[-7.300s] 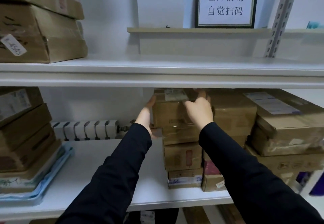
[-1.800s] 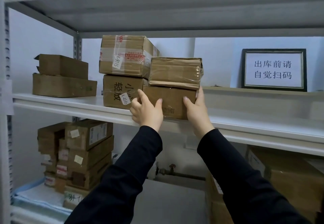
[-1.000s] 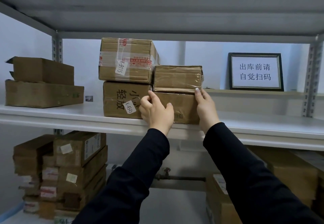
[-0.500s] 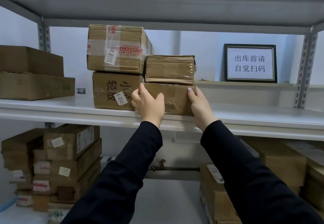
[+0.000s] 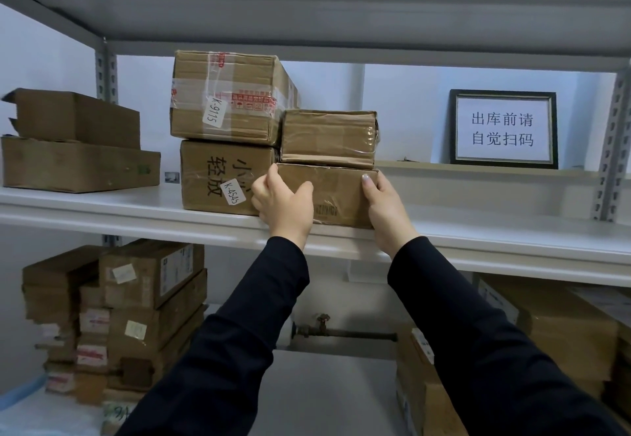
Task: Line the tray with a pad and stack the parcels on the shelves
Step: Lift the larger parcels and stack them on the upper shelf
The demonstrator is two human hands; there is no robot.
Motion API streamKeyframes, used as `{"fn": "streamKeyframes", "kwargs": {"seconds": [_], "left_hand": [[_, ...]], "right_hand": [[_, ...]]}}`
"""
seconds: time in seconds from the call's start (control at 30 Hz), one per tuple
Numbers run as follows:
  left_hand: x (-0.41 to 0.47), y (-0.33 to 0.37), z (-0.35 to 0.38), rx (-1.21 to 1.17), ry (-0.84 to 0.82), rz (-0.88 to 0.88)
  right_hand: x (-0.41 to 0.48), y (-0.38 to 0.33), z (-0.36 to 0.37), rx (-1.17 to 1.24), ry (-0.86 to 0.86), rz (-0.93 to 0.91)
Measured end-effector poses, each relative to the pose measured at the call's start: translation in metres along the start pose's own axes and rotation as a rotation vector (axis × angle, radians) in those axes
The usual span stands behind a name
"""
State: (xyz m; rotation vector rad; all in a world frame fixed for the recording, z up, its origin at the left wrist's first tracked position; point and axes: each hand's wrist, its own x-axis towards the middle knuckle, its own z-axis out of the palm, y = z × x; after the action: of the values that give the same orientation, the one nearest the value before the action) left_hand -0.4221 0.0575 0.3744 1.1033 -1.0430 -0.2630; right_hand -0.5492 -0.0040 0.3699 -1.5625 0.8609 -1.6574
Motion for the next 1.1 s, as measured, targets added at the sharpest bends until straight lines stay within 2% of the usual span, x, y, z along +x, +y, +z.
{"fn": "streamKeyframes", "kwargs": {"seconds": [0.43, 0.57, 0.73, 0.87, 1.1], "left_hand": [[0.011, -0.010, -0.004, 0.054, -0.063, 0.015], [0.003, -0.009, -0.002, 0.014, 0.025, 0.024], [-0.021, -0.015, 0.008, -0.066, 0.114, 0.108], [-0.035, -0.022, 0.014, -0.273, 0.015, 0.086], [-0.064, -0.025, 0.042, -0.469, -0.152, -0.068]], "right_hand": [[-0.005, -0.010, 0.020, -0.032, 0.014, 0.023], [-0.016, -0.012, 0.018, -0.009, 0.033, -0.021], [-0.037, -0.014, 0.007, 0.034, 0.188, -0.110], [-0.048, -0.013, -0.017, -0.028, 0.289, -0.146], [-0.075, -0.006, -0.048, 0.006, 0.269, -0.032]]}}
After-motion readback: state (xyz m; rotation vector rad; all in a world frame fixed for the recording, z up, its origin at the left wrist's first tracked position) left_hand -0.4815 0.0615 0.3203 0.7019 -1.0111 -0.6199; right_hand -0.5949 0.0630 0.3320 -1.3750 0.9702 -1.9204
